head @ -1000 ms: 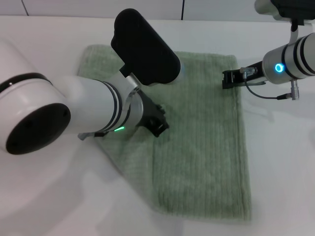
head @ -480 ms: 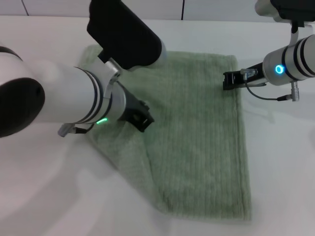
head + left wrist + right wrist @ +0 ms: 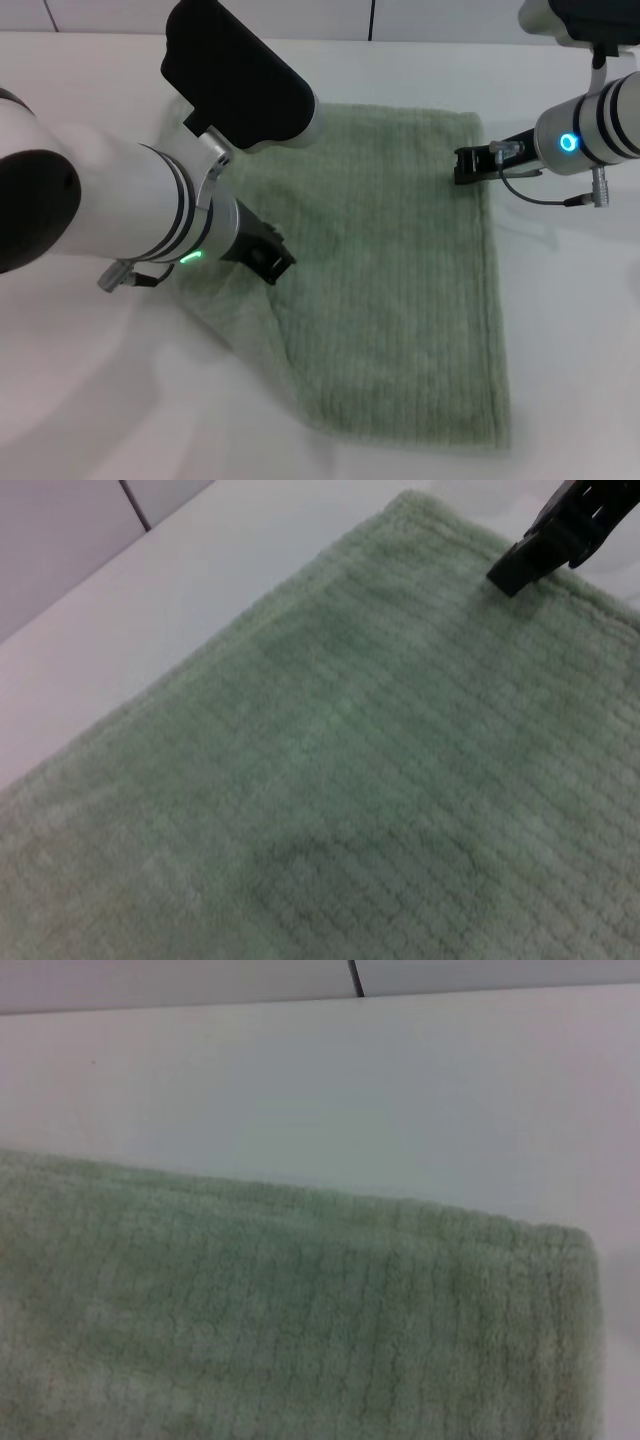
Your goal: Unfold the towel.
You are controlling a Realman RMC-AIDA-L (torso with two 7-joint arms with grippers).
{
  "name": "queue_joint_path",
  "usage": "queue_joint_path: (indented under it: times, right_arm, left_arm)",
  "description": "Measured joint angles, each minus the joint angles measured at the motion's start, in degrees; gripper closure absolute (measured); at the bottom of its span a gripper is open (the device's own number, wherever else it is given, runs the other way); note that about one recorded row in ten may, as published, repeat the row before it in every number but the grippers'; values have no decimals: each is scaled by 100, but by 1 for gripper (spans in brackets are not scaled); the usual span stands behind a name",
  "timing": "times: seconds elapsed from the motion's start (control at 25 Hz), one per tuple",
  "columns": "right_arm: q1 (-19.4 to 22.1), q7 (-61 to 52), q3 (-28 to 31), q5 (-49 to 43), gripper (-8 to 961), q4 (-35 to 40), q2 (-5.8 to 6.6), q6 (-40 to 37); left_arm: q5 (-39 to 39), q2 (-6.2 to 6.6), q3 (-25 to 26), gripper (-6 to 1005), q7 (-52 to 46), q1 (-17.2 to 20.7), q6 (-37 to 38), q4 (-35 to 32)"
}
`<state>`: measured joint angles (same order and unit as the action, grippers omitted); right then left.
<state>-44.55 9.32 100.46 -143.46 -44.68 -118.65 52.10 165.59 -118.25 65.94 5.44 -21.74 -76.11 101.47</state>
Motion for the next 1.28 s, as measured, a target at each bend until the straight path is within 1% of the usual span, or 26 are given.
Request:
queue_joint_path:
  times: [0.32, 0.64, 0.96, 1.2, 1.28]
  right_arm:
    - [2, 0, 0, -7, 954, 82, 0, -48]
    - [-6, 0, 0, -7, 954, 92, 0, -51]
    - [1, 0, 0, -3, 954, 88, 0, -28]
    - [5, 0, 0, 3, 954, 91, 0, -19]
    - [7, 0, 0, 4, 954, 91, 0, -12]
  left_arm:
    - [0, 4, 205, 950, 0, 19, -220, 5]
    - [0, 4, 268, 950, 0, 41, -372, 40]
    - [0, 2, 405, 951, -55, 90, -309, 179]
    - [7, 6, 553, 952, -154, 264, -271, 427]
    - [10, 14, 621, 952, -215, 416, -293, 657]
